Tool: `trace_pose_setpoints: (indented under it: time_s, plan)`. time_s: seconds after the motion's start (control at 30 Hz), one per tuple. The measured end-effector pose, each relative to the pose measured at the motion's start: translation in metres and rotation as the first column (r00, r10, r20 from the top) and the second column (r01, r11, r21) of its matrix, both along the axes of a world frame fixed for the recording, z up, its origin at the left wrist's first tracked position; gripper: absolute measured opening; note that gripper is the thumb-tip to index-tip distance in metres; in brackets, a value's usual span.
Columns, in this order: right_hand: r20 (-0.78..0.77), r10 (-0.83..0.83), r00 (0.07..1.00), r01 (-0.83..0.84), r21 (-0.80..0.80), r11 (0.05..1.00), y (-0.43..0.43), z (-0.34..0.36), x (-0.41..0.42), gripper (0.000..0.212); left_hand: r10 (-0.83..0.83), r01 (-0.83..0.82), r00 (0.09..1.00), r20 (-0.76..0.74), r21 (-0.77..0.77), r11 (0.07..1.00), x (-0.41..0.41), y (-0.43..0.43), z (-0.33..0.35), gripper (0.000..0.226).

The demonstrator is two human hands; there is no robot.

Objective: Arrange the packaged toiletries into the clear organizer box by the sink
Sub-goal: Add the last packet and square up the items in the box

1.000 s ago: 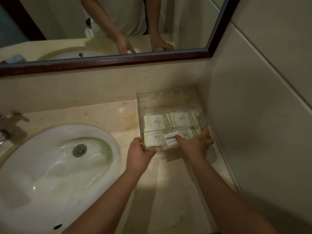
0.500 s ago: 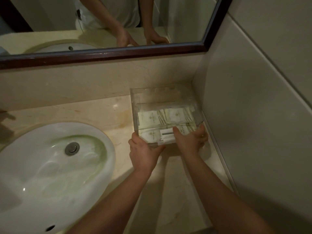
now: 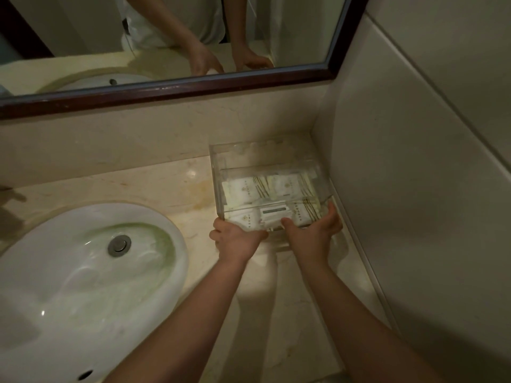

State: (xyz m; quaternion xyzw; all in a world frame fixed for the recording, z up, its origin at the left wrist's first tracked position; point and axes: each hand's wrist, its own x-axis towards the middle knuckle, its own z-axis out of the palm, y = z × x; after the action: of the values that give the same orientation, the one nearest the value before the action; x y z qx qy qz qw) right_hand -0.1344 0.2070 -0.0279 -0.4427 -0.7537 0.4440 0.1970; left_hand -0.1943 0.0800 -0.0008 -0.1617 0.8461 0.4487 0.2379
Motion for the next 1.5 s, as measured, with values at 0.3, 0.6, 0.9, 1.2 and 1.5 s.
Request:
trace_pose_setpoints:
  time_s: [0.3, 0.6, 0.9, 1.2, 1.5]
  plan:
    - [0.041, -0.033, 0.999, 0.036, -0.075, 0.997, 0.003, 0.004, -0.012, 0.119, -0.128, 0.127, 0.960, -0.250, -0.019, 0.992, 0.019, -0.012, -0.010, 0.129]
    - [-0.139, 0.185, 0.973, -0.207, -0.166, 0.964, 0.029, -0.017, 0.017, 0.127, -0.196, 0.181, 0.904, -0.381, -0.074, 0.981, 0.005, -0.024, -0.010, 0.129]
    - [-0.124, 0.177, 0.976, -0.195, -0.154, 0.969, 0.043, -0.008, -0.009, 0.132, -0.150, 0.130, 0.893, -0.424, -0.075, 0.989, -0.015, -0.020, -0.013, 0.102]
    - [-0.081, 0.183, 0.980, -0.188, -0.057, 0.980, 0.036, 0.003, -0.018, 0.119, -0.178, 0.148, 0.920, -0.350, -0.111, 0.983, -0.016, -0.008, -0.007, 0.125]
    - [0.114, 0.106, 0.988, -0.104, -0.020, 0.994, 0.028, 0.013, -0.037, 0.119, -0.036, 0.020, 0.946, -0.321, -0.051, 0.998, -0.021, 0.006, -0.010, 0.114]
